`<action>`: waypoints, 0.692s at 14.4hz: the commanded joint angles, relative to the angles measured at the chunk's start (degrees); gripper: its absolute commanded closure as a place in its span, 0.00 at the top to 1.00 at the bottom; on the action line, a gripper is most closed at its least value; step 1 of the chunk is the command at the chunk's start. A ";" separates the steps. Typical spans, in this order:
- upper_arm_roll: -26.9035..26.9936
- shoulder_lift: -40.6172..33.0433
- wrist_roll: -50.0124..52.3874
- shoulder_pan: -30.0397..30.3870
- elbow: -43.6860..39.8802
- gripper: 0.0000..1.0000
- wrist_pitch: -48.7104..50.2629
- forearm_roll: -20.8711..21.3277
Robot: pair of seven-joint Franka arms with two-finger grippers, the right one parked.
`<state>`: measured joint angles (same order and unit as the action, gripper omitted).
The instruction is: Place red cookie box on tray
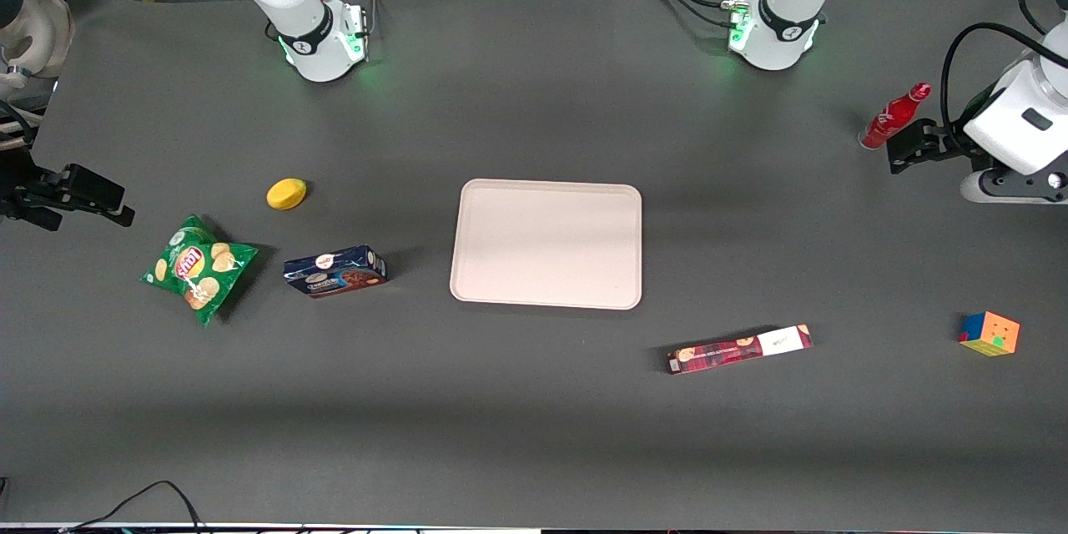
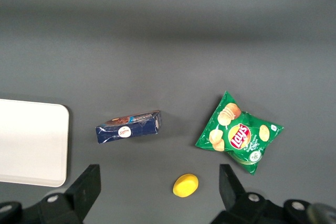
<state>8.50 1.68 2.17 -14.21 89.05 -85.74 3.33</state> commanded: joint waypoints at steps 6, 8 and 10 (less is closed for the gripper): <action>0.37 -0.37 0.11 -0.65 0.34 1.00 -0.83 -1.48; 0.37 -0.28 0.11 -0.73 0.51 1.00 -2.75 -2.19; 0.37 0.25 0.11 -0.73 0.51 1.00 -4.69 -3.68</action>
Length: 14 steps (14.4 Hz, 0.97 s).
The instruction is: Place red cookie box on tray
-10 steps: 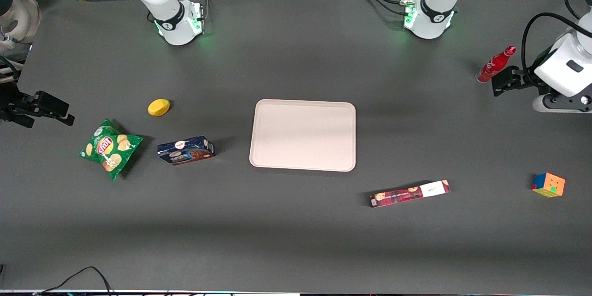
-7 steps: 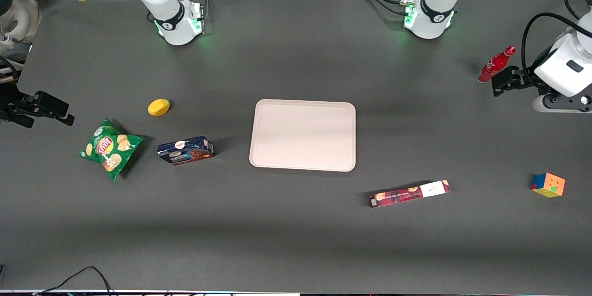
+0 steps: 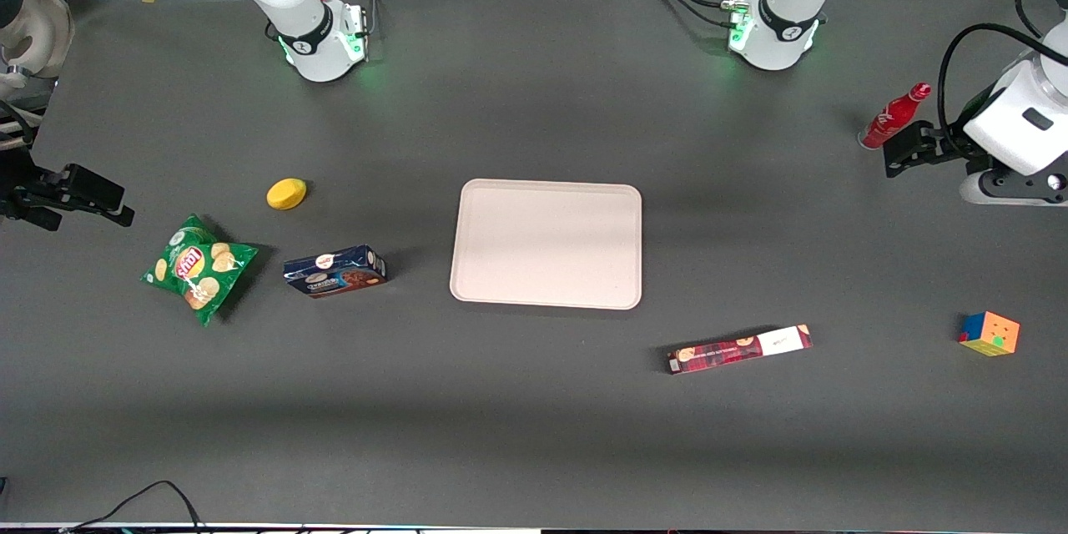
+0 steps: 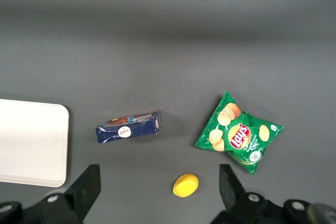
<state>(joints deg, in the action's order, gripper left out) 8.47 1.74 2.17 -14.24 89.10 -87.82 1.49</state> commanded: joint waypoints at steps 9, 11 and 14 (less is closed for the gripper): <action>0.41 6.86 -21.72 -4.22 3.18 1.00 -4.80 -0.53; 0.41 9.75 -36.71 -4.31 4.67 1.00 -9.89 1.74; 0.50 14.50 -53.03 -4.22 4.94 1.00 -15.78 2.55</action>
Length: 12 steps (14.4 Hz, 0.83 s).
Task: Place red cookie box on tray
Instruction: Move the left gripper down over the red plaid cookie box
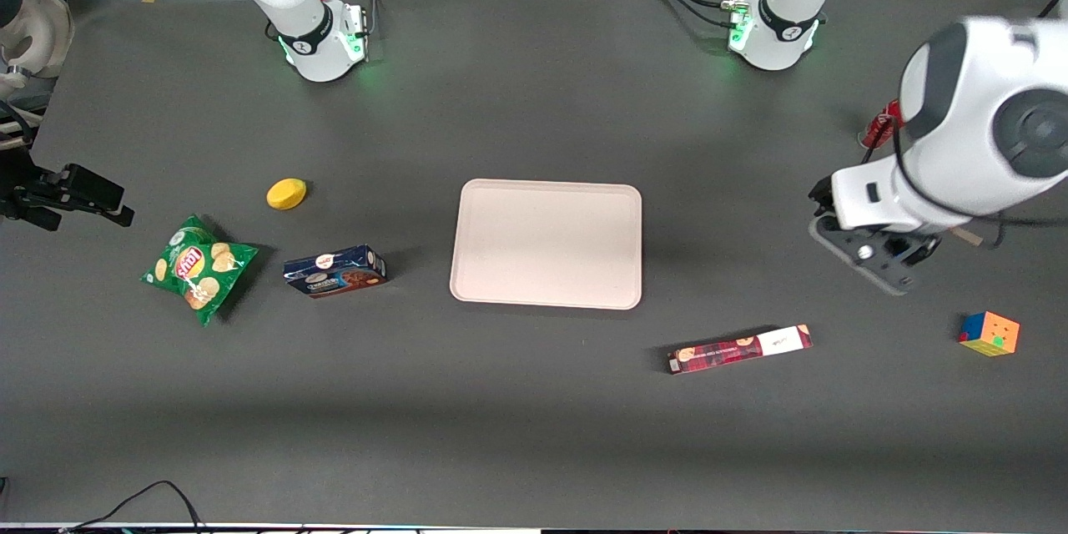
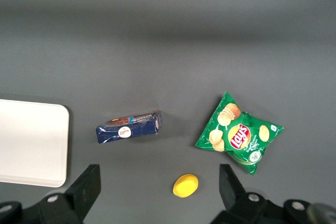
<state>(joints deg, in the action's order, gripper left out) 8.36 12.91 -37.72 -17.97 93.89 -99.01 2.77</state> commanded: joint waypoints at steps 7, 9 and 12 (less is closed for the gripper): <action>0.43 12.73 -20.72 -0.67 -0.10 1.00 -20.60 -4.78; 0.08 15.73 -21.08 -1.45 -1.77 1.00 -21.31 -5.50; -1.06 19.77 -21.17 -1.54 -4.14 1.00 -24.04 -6.89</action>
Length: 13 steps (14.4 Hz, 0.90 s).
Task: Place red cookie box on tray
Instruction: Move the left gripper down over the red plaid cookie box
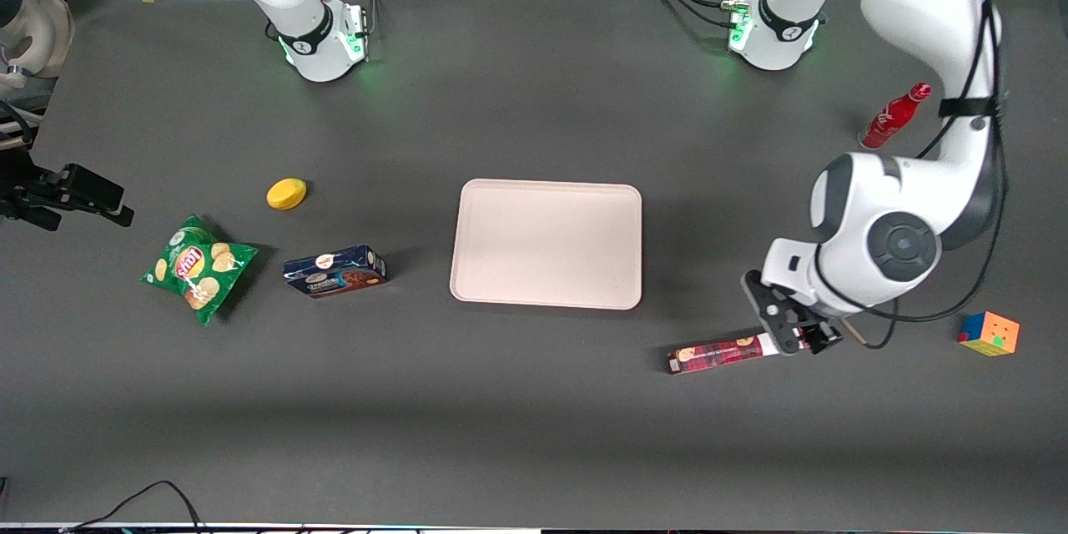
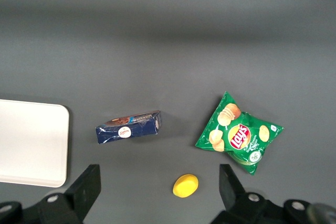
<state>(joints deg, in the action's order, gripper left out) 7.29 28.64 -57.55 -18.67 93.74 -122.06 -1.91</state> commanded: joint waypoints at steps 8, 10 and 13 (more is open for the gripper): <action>-0.69 11.78 -2.57 -1.28 -8.74 1.00 -5.56 -3.27; -0.61 13.01 -2.57 -1.54 -9.37 1.00 -5.73 -3.45; -0.61 13.81 -2.57 -1.81 -9.10 1.00 -8.10 -3.45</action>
<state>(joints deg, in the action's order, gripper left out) 6.10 40.78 -58.80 -19.72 86.36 -128.97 -4.16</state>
